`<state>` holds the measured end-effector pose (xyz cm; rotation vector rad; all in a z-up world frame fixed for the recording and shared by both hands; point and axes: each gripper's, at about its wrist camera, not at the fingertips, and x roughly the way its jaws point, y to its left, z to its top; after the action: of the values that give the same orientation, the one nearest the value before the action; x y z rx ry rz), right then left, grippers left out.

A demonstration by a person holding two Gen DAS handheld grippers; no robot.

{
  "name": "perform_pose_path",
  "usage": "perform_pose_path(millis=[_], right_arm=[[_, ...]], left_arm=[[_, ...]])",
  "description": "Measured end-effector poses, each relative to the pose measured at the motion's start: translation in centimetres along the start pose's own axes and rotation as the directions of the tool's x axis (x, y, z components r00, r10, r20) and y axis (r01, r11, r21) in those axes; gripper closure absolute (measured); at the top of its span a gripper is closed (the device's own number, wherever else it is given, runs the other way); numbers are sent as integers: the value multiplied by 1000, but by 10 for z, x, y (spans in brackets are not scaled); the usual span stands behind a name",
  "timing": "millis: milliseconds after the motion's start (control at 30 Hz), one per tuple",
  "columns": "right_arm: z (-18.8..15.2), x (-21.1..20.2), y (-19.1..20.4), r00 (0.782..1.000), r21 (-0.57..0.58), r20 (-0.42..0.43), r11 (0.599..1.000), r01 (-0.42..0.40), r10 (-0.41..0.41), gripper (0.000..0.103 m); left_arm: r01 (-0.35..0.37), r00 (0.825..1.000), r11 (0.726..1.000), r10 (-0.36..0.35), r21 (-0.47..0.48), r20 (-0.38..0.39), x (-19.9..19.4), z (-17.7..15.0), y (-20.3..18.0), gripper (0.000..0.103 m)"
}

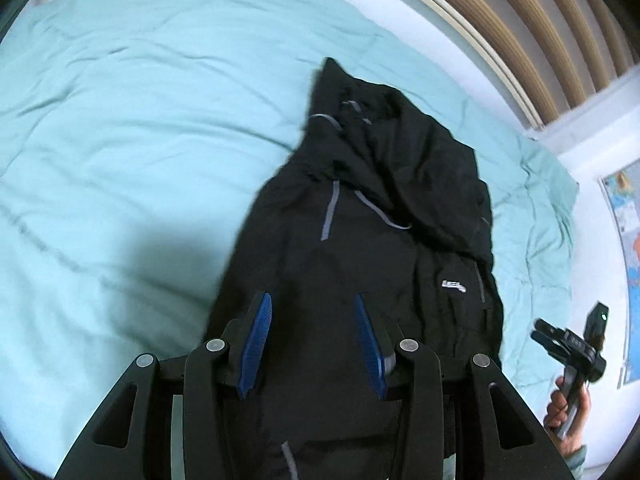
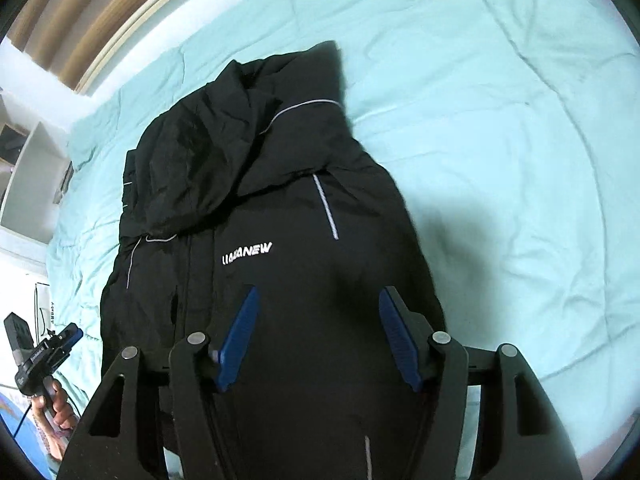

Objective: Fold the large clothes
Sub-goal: 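Grasp the jacket's hem end with both grippers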

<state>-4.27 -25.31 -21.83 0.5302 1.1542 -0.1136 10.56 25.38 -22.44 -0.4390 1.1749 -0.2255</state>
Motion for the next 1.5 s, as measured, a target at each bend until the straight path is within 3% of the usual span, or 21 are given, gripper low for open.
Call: perform_pose_path(millis=[367,767,967,1167,1400,1500], right_arm=[[-59,9,-37,994,69,-106,997,44,-37,29],[-99,5,-72,980,87,-155,987,138,-124,29],[-116,11,-94,978,154,-176,978,143,-116,29],[-134,25,-105,979,225,-196,969,100,-55,29],[-138,15,-79,979,119,-201,991,58,-33,61],[-136,12,-72,980,122,-199,992,15,9,63]], left_arm=[[-76,996,990,70,-121,-58,-22,-45,50,49],[-69,980,989,42,-132,-196,1,-97,72,48],[-27,978,985,-9,-168,-208,5,-103,81,46],[19,975,978,-64,-206,-215,5,-109,88,45],[130,971,976,-161,-172,-177,-10,-113,77,52],[139,969,977,-168,-162,-179,-11,-114,74,53]])
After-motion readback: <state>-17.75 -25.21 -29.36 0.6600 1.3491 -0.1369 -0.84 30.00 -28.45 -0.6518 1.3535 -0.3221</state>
